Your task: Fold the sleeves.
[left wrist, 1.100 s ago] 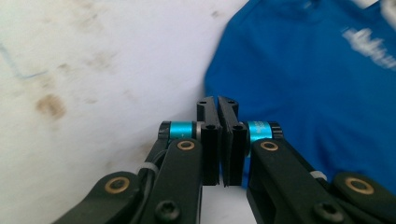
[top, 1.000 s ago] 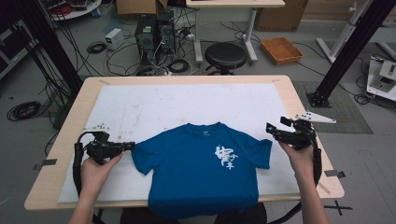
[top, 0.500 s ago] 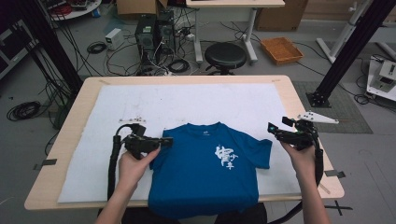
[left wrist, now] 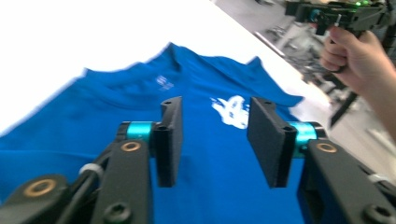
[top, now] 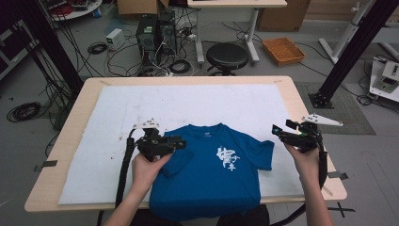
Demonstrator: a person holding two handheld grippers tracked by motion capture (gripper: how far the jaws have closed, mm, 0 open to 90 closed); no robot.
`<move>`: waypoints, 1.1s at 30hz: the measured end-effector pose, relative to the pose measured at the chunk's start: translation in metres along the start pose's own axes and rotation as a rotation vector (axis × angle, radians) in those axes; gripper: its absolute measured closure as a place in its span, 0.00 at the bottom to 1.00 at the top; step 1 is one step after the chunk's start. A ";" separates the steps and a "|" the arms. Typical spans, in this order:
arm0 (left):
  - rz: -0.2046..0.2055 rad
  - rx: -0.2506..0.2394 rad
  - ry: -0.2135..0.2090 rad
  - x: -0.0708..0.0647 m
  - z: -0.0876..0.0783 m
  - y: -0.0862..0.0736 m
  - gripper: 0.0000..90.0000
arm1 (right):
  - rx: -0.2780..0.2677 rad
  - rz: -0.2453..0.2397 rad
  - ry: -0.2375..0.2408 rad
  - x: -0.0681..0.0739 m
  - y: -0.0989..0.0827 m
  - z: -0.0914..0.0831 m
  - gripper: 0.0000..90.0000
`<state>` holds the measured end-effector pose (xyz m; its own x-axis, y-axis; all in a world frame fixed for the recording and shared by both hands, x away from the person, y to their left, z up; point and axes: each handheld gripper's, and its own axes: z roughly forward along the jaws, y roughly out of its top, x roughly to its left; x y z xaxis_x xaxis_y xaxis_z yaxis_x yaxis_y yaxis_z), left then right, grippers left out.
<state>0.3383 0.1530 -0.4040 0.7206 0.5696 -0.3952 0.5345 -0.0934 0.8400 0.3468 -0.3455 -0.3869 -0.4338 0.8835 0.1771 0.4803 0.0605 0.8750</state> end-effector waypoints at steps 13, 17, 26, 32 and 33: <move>0.043 -0.119 0.238 0.047 -0.087 -0.021 0.53 | 0.175 0.063 0.019 -0.015 -0.025 0.015 0.65; 0.009 -0.111 0.232 0.058 -0.090 -0.026 0.53 | 0.220 0.083 0.031 -0.022 -0.034 0.023 0.66; 0.012 -0.072 0.213 0.058 -0.083 -0.026 0.52 | 0.297 0.016 0.050 -0.024 -0.041 0.037 0.94; 0.013 -0.083 0.210 0.056 -0.082 -0.024 0.52 | 0.236 0.021 0.106 -0.012 -0.026 0.016 0.99; 0.013 -0.081 0.204 0.057 -0.082 -0.023 0.52 | 0.231 0.013 0.116 -0.007 -0.022 0.013 0.99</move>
<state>0.3305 0.2544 -0.4154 0.6183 0.7232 -0.3077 0.4828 -0.0407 0.8748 0.3494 -0.3473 -0.4137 -0.5041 0.8267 0.2500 0.6423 0.1654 0.7484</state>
